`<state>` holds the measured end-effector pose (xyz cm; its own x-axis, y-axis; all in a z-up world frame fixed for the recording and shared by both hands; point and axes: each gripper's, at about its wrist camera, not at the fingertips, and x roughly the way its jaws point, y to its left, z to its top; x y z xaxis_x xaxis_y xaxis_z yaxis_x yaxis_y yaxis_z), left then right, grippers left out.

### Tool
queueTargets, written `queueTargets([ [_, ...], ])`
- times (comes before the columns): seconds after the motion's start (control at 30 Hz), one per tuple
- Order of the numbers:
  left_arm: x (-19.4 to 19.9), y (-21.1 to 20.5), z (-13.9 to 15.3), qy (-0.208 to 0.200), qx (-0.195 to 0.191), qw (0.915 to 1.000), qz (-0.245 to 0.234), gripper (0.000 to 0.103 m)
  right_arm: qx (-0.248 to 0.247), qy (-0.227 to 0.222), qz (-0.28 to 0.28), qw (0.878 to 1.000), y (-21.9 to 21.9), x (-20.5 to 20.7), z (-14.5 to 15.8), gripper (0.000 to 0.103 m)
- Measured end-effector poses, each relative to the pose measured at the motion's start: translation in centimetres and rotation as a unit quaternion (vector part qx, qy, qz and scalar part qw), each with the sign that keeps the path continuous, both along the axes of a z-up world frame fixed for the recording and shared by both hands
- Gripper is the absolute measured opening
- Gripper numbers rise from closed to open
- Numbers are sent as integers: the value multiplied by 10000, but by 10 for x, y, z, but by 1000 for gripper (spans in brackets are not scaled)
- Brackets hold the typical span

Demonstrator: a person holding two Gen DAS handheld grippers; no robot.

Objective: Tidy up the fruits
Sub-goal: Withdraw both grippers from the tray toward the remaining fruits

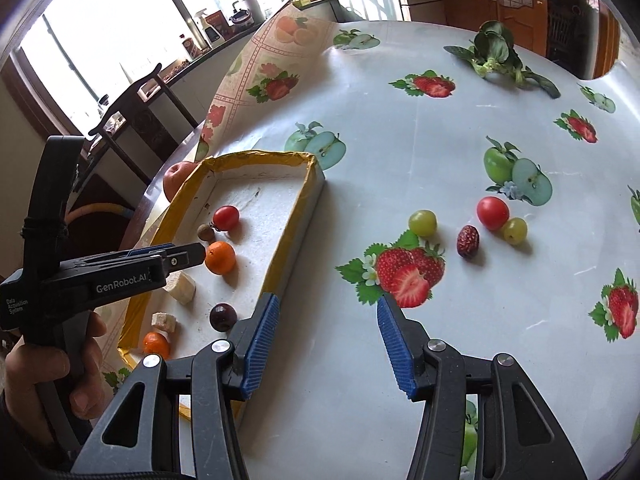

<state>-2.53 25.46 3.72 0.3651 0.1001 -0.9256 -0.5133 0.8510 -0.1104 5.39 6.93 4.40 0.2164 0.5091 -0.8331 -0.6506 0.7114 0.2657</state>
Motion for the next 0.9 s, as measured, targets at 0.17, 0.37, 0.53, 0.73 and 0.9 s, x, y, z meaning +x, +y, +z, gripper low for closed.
queueTargets([
  [0.17, 7, -20, 1, -16, -55, 9998, -186, 42, -35, 37, -208, 9998, -24, 6, -2, 53],
  [0.37, 16, -44, 2, -35, -110, 9990, -422, 42, -56, 50, -412, 9991, -47, 12, -4, 53],
  [0.53, 27, -60, 2, -68, -190, 9982, -572, 42, -91, 86, -612, 9980, -64, 20, -9, 53],
  [0.73, 43, -75, 1, -91, -271, 9969, -731, 42, -115, 110, -776, 9969, -78, 34, -14, 53],
  [0.9, 59, -87, -3, -90, -189, 9964, -819, 42, -151, 88, -959, 9952, -89, 51, -19, 53],
])
